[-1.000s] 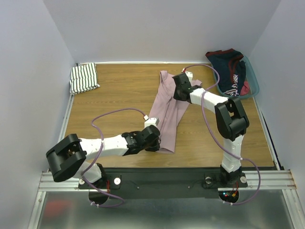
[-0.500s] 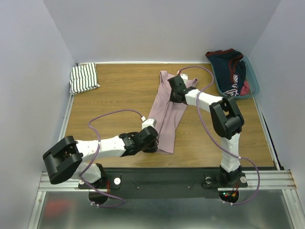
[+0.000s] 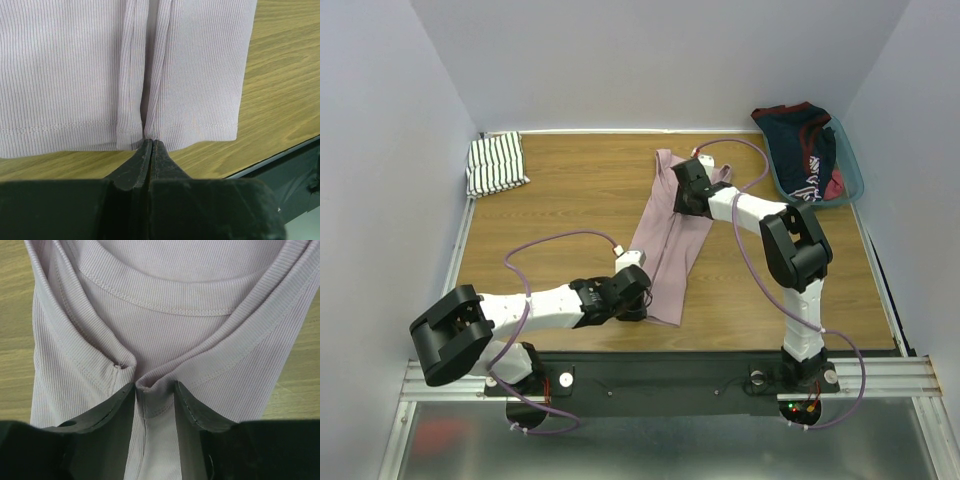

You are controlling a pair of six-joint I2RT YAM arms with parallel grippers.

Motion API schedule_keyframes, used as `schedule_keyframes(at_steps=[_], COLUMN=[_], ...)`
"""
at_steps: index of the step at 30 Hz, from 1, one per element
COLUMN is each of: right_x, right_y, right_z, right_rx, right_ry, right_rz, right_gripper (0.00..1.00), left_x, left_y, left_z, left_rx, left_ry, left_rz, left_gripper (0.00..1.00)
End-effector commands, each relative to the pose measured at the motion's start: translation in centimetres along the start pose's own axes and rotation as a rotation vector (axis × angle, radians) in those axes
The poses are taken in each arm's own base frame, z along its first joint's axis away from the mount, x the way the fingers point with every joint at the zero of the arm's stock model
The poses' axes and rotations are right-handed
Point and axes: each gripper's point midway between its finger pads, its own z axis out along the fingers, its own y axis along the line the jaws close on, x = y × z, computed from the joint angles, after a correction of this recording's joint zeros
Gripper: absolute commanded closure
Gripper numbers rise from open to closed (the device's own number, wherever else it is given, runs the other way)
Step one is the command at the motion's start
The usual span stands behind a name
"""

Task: Fold and stack the tank tops
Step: Fold the tank top

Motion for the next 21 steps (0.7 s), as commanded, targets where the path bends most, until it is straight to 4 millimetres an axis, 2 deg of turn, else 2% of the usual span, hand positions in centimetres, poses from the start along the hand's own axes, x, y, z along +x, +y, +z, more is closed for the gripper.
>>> schedule_keyframes(at_steps=[1,5,6,9,14,17,19,20,21], right_x=[-2.2,-3.0,-3.4,-4.3,-5.1,-5.5,-6.7,-7.3,-7.8], right_y=[0.7,1.3,1.4,1.7,1.7,2.3,3.1,3.5,3.8], right_z=[-0.9,-1.4,-1.6,-2.5,-3.2,-3.7,-3.8,-3.8,-3.7], right_rx=[-0.01,-0.032,-0.04,-0.055,-0.062,-0.092,-0.108,-0.116,-0.124], right_ry=[-0.061,-0.074,-0.08,-0.1,-0.118,-0.119,-0.139,-0.151,-0.158], right_rz=[0.016,0.017,0.019,0.02,0.018,0.024,0.016,0.011,-0.001], right_gripper=[0.52,0.43,0.41,0.36,0.34,0.34,0.34,0.34,0.34], left_x=[-1.1,-1.7,-2.1,-2.8,-4.4,-6.4,-7.0,-8.5,-9.1], left_y=[-0.2,-0.5,-0.9,-1.8,-3.3,-4.6,-4.6,-5.1,-4.9], left_z=[-1.0,-1.6,-1.8,-2.7,-5.1,-6.0,-4.9,-4.9,-4.3], left_rx=[-0.007,0.001,0.011,0.047,0.113,0.137,0.098,0.087,0.067], left_ry=[-0.031,-0.044,-0.05,-0.066,-0.109,-0.168,-0.169,-0.2,-0.208], left_rz=[-0.008,-0.004,-0.002,-0.001,-0.008,-0.008,0.015,0.009,0.009], left_gripper=[0.99,0.8,0.73,0.65,0.63,0.63,0.65,0.69,0.7])
